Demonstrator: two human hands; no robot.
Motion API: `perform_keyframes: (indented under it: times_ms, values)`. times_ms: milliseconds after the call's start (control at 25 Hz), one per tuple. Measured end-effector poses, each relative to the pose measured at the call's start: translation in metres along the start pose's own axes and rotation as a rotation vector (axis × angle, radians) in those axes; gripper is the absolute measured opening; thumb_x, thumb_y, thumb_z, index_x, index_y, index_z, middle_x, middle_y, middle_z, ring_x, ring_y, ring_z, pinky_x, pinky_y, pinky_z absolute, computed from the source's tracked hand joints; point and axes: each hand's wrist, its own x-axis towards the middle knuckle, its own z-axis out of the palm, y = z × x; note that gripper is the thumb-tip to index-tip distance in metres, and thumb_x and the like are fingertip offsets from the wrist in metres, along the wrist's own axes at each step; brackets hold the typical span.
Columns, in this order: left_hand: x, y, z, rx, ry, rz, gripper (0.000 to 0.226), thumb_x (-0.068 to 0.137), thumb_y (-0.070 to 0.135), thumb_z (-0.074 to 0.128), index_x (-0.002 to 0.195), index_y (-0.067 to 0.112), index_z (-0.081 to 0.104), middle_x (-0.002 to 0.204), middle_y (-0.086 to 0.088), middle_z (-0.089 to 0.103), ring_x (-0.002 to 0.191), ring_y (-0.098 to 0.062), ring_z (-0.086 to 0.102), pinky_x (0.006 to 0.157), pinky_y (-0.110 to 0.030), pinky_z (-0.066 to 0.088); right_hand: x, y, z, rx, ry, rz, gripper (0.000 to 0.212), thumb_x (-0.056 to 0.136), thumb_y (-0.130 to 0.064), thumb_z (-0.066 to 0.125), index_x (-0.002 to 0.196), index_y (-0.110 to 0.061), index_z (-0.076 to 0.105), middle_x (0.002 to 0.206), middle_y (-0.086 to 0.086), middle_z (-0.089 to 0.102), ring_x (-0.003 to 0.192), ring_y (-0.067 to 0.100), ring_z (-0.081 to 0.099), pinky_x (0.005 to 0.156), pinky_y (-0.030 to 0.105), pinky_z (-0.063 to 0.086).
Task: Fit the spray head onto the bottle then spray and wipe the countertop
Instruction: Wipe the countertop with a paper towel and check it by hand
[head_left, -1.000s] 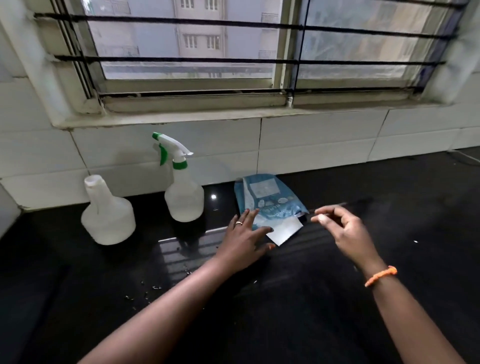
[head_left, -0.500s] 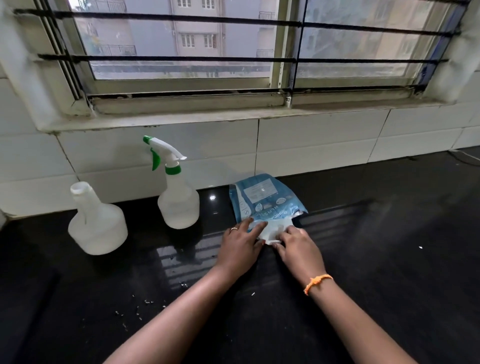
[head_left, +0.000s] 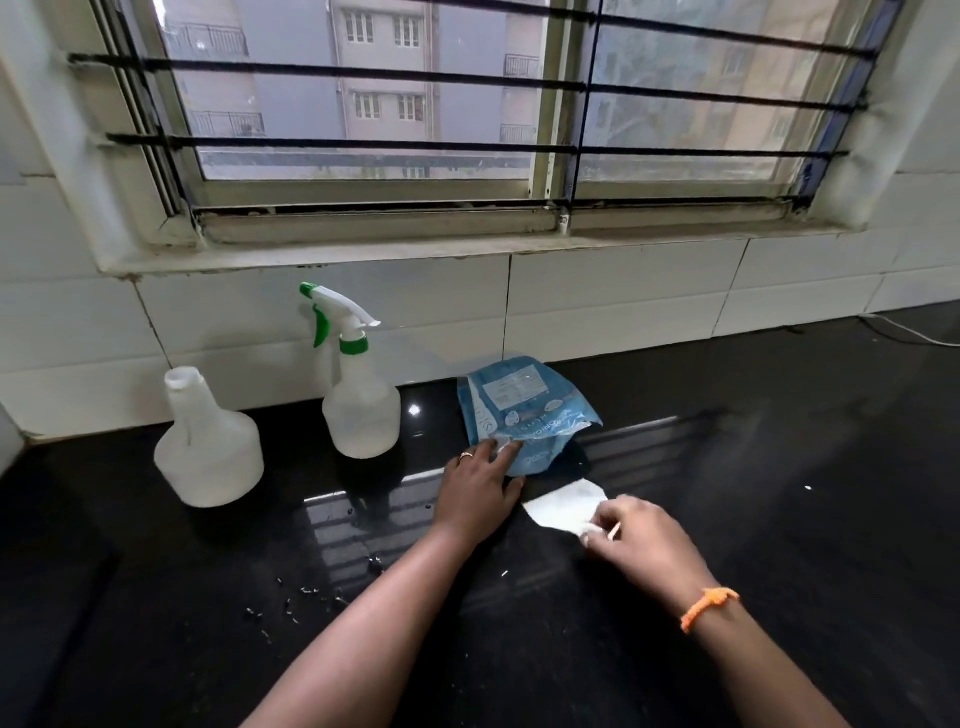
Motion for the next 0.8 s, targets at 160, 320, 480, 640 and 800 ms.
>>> perform_keyframes:
  times_ms: [160,320,480,640,800]
  values:
    - [-0.005,0.001,-0.009,0.044,0.094,0.133,0.041,0.09,0.036,0.049,0.131,0.027,0.048,0.156,-0.007,0.019,0.142,-0.026,0.023,0.111,-0.041,0.025,-0.009,0.008,-0.03,0.722,0.145,0.105,0.026,0.08,-0.011,0.065,0.061,-0.019,0.049,0.061,-0.004,0.051,0.059,0.011,0.046,0.046,0.012,0.035]
    - [-0.018,0.028,-0.043,-0.513,0.119,0.088,0.046,0.087,0.047,0.052,0.121,0.016,0.055,0.135,-0.006,0.051,0.127,-0.024,0.046,0.104,-0.039,0.039,-0.012,0.011,-0.046,1.071,0.153,0.15,0.015,0.084,-0.007,0.059,0.073,-0.017,0.057,0.075,0.004,0.058,0.07,0.015,0.051,0.057,0.026,0.044]
    - [-0.032,0.044,-0.085,-1.27,-0.476,-0.003,0.105,0.039,0.083,0.064,0.121,0.019,0.047,0.106,0.002,0.062,0.098,-0.013,0.061,0.087,-0.024,0.05,-0.007,-0.007,-0.052,1.292,-0.162,0.135,0.015,0.078,-0.015,0.063,0.093,-0.016,0.062,0.089,0.008,0.065,0.076,0.018,0.063,0.055,0.029,0.055]
    - [-0.05,0.03,-0.095,-1.374,-0.526,-0.059,0.086,0.045,0.045,0.086,0.118,0.016,0.052,0.105,-0.001,0.065,0.094,-0.014,0.065,0.079,-0.026,0.057,0.003,-0.033,-0.052,1.121,-0.27,0.033,0.023,0.073,-0.019,0.067,0.095,-0.016,0.06,0.097,0.011,0.064,0.084,0.023,0.064,0.058,0.026,0.057]
    - [-0.062,0.01,-0.098,-1.391,-0.296,-0.308,0.037,0.076,0.004,0.07,0.111,0.006,0.057,0.103,-0.009,0.065,0.088,-0.019,0.066,0.073,-0.03,0.059,0.013,-0.057,-0.044,0.62,0.002,-0.134,0.006,0.081,-0.019,0.067,0.082,-0.017,0.062,0.084,-0.001,0.063,0.077,0.012,0.057,0.057,0.017,0.044]
